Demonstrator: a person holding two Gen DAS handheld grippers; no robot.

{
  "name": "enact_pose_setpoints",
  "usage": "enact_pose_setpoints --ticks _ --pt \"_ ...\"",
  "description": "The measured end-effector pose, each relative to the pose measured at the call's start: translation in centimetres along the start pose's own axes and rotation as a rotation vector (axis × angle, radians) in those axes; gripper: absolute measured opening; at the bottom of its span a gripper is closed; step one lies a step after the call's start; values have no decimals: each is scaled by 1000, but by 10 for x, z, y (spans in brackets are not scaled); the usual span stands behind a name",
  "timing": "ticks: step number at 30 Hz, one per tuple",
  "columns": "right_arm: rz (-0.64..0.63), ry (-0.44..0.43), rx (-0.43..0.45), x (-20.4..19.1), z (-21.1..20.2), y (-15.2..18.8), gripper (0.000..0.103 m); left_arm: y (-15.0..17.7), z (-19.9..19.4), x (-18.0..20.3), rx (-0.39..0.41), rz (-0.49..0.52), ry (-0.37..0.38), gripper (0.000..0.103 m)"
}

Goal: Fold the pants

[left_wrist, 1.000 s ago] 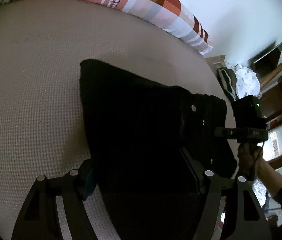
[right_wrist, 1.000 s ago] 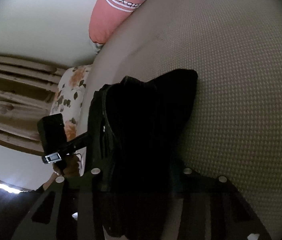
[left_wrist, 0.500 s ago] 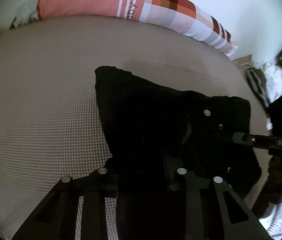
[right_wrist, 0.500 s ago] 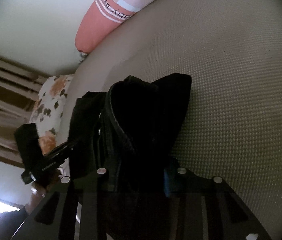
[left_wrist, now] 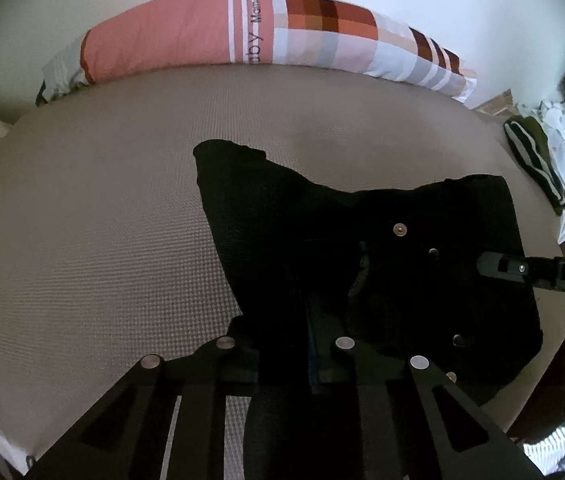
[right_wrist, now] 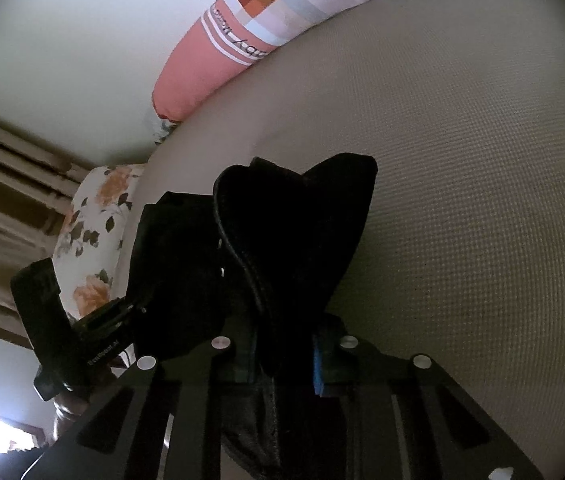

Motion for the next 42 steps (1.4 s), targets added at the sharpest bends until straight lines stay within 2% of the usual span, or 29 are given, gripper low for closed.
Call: enact_pose_setpoints --ticks 10,18,23,33,42 --pt "-15 -8 1 -17 -2 4 19 4 -17 -5 26 -9 -9 16" --pt "-38 -12 -2 -32 10 -14 18 -14 -15 -23 48 -37 -9 16" --pt "-54 -18 14 -40 21 -43 18 -39 -10 -37 68 -50 -17 16" --pt "-71 -11 22 -51 58 -121 18 -114 21 -74 108 -38 -54 16" --pt "-88 59 47 -47 88 -172 18 -163 56 -106 113 -62 -27 16"
Point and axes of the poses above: each gripper's, at about its wrist camera, not at the fingertips, and z roughly the way its jaws point, x to its right, y to its underside, the point moved 10 cm from there along z, roughly the way its jaws point, and after that the axes turned 1 degree about -x, right-handed, at the moved point
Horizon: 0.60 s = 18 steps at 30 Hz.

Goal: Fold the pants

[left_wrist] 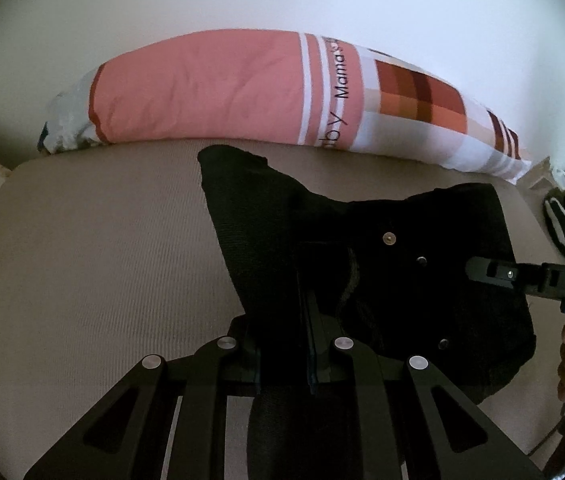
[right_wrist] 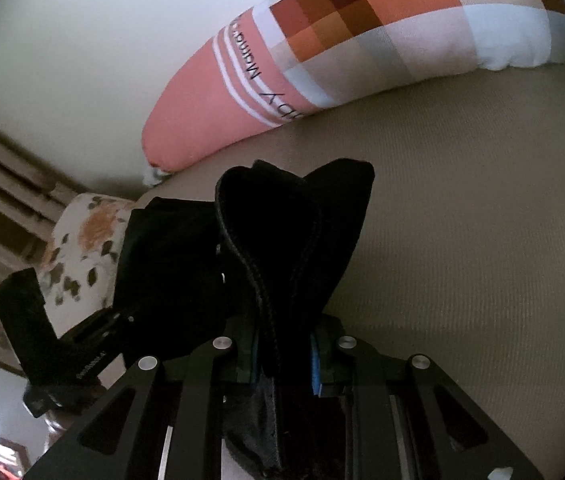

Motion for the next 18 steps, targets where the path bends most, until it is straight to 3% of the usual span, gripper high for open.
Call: enact_pose_setpoints --ticks 3,7,8,12,18 --pt "0 73 -11 11 13 1 21 3 20 -4 -31 13 -10 18" --pt "-40 202 3 28 22 9 44 14 34 -11 -26 17 -25 29" --pt "-54 248 9 33 23 12 48 16 35 -13 -22 18 -37 37" --pt "-45 291 35 41 20 20 57 27 40 -22 -31 -19 -54 54" --pt "-14 320 29 40 8 22 62 32 24 -25 -39 -24 -127 59"
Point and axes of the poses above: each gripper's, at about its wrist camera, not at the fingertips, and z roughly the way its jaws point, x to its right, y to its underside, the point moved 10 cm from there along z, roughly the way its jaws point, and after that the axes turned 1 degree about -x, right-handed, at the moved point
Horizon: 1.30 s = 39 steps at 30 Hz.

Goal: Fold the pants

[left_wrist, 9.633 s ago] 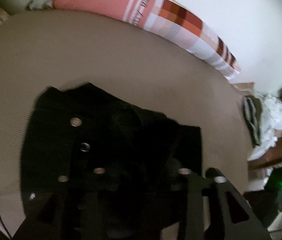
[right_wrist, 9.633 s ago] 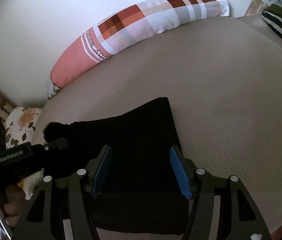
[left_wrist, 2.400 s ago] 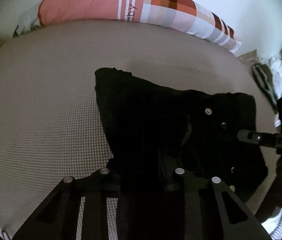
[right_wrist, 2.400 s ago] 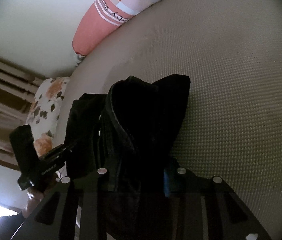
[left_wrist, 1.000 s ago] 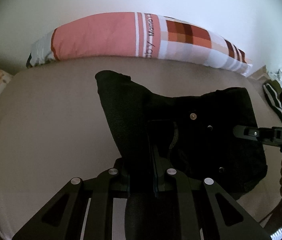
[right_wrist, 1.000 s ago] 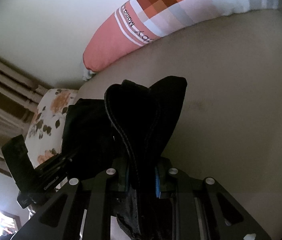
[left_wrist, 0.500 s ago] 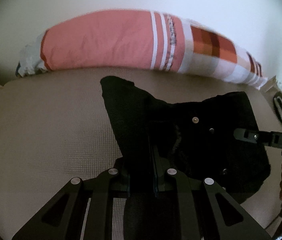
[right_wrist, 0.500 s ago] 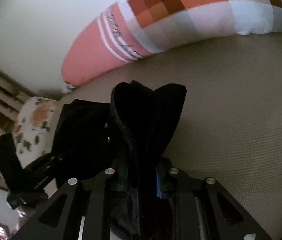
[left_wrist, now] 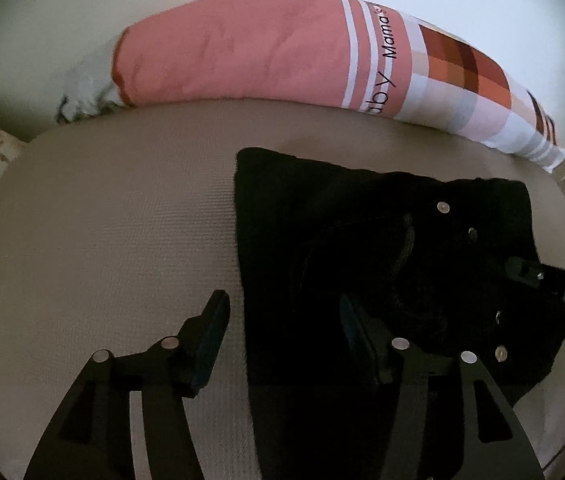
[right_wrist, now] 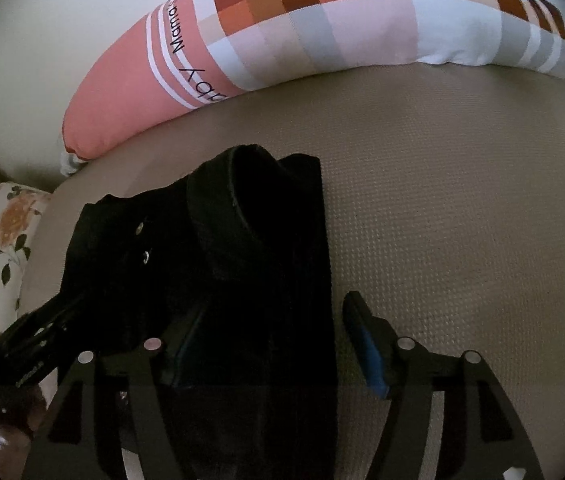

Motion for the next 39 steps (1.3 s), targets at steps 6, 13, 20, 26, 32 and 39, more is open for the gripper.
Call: enact_pose_setpoints --ticks 6,13,20,26,32,39 --pt "-14 14 101 -14 -54 4 62 19 -45 6 34 40 -83 59" --pt "-56 47 146 -34 -111 52 70 44 -107 22 111 68 -132 59" --pt "-130 95 191 -48 -144 109 72 83 -160 32 166 37 -154 59" --pt "-166 102 196 -58 -158 138 74 117 -187 33 187 -4 -173 59" --pt "-208 123 221 -62 -160 154 75 144 -192 29 172 -56 -178 59" --pt "-253 156 251 -66 -162 161 78 156 -190 28 170 -68 -191 59"
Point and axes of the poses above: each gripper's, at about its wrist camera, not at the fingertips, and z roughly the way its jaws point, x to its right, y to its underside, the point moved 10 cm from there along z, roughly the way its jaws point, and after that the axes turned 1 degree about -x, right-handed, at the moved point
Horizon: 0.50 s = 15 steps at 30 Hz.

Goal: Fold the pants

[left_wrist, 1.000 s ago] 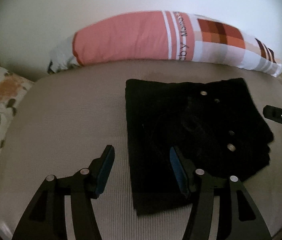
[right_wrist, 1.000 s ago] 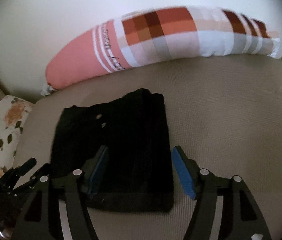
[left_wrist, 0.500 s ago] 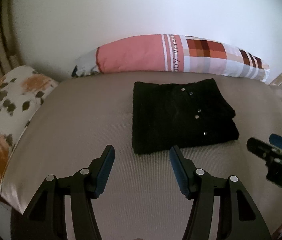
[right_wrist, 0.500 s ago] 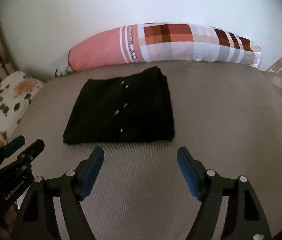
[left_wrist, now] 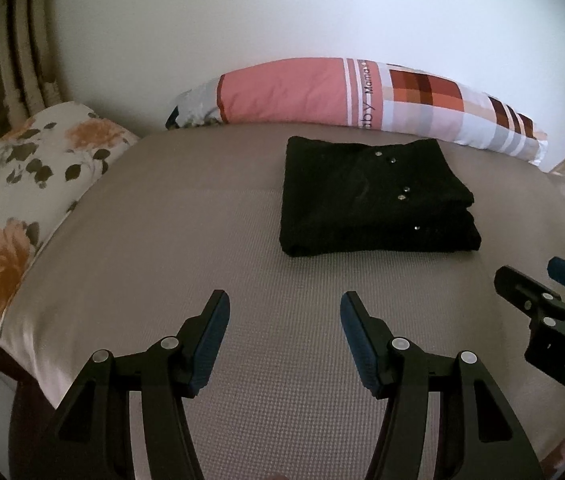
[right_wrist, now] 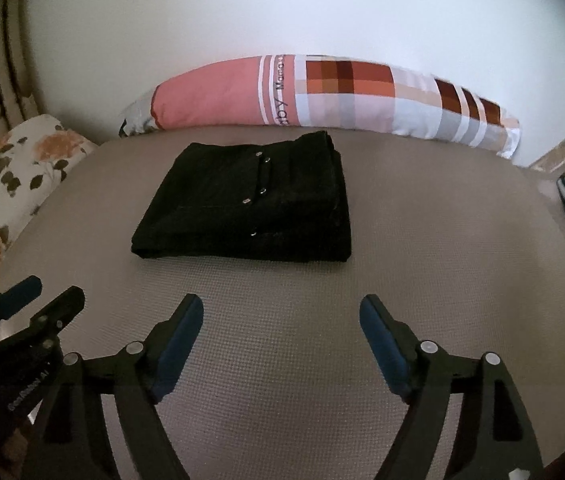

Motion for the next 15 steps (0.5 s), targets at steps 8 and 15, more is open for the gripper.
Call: enact_pose_setpoints --ticks 8,15 --pt "17 -13 -24 0 7 7 79 -1 1 -2 17 32 -25 59" --pt "12 -7 -19 0 6 8 79 -2 2 -2 19 44 -28 59"
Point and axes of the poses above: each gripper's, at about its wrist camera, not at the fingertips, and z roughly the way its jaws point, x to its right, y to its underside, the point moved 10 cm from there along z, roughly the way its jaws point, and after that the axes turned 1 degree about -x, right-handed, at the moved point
